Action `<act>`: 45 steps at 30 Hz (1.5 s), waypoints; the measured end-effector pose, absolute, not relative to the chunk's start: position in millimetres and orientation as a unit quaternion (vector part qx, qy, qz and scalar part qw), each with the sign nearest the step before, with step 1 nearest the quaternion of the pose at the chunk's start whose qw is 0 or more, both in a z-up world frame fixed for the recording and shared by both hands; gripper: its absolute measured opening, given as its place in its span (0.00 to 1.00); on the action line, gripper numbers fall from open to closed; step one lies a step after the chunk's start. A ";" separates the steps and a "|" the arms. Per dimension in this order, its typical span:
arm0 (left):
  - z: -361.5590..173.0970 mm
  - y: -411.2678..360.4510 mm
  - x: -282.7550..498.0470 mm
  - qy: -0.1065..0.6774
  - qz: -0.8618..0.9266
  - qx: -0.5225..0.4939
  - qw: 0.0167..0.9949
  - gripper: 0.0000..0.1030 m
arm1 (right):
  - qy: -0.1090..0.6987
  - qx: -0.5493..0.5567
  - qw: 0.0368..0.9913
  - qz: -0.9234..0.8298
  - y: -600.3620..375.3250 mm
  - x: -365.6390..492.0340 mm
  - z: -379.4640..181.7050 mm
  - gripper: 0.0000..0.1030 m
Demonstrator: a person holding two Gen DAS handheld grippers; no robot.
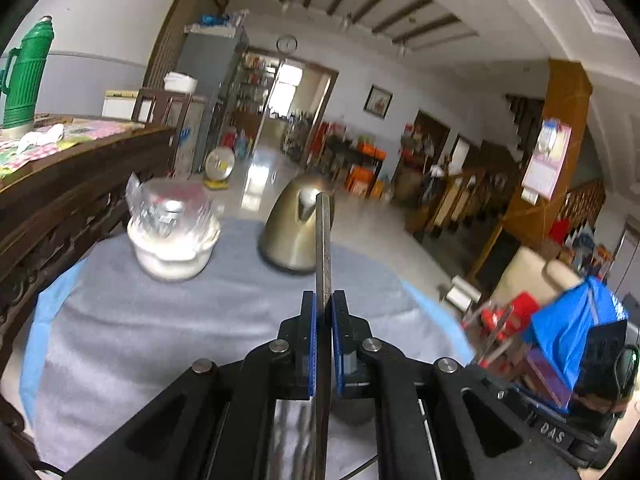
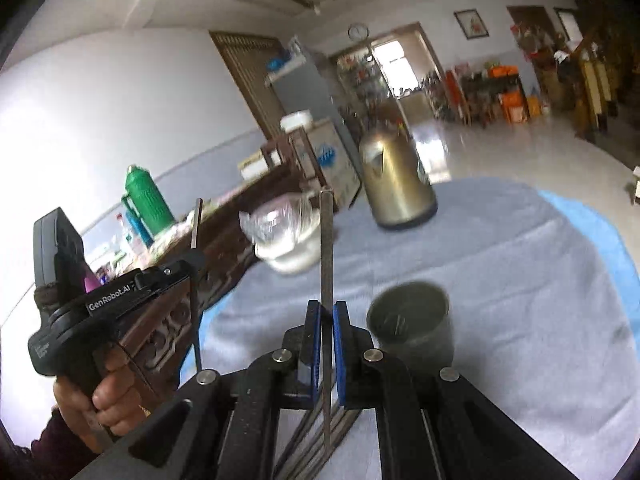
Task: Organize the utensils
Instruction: 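Lift the chopstick in the left gripper while the right gripper lifts its chopstick over the cup, then open the left gripper over the grey cup while the right gripper releases its chopstick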
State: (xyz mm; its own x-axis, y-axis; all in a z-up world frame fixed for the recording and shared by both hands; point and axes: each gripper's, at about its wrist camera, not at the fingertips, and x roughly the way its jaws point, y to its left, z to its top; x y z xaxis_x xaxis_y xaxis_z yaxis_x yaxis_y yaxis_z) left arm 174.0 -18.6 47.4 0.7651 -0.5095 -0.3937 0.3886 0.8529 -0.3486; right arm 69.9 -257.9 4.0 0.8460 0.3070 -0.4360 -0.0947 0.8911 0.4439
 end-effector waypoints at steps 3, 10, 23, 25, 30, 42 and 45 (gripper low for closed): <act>58.3 -35.8 188.4 0.220 -0.246 -0.142 0.933 0.07 | 0.236 0.213 0.943 0.100 -270.0 70.8 18.5 0.06; 68.9 -79.5 220.2 0.166 -0.268 -0.184 0.931 0.07 | 0.188 0.237 0.951 0.065 -304.1 83.7 47.6 0.06; -4.2 -133.8 254.2 0.210 -0.235 -0.148 0.937 0.07 | 0.202 0.229 0.952 0.001 -325.7 112.1 15.5 0.06; -15.7 -133.5 251.9 0.227 -0.226 -0.143 0.937 0.07 | 0.215 0.228 0.950 0.003 -324.5 114.3 7.0 0.06; -22.7 -130.0 235.6 0.247 -0.226 -0.112 0.936 0.08 | 0.246 0.228 0.942 0.015 -322.4 104.1 -8.7 0.07; -28.3 -64.1 147.3 0.260 -0.200 0.000 0.945 0.56 | 0.271 0.292 0.916 0.043 -321.0 54.8 -27.7 0.23; -44.4 -42.2 135.6 0.300 -0.167 0.023 0.939 0.56 | 0.296 0.288 0.909 0.059 -305.4 47.8 -37.5 0.22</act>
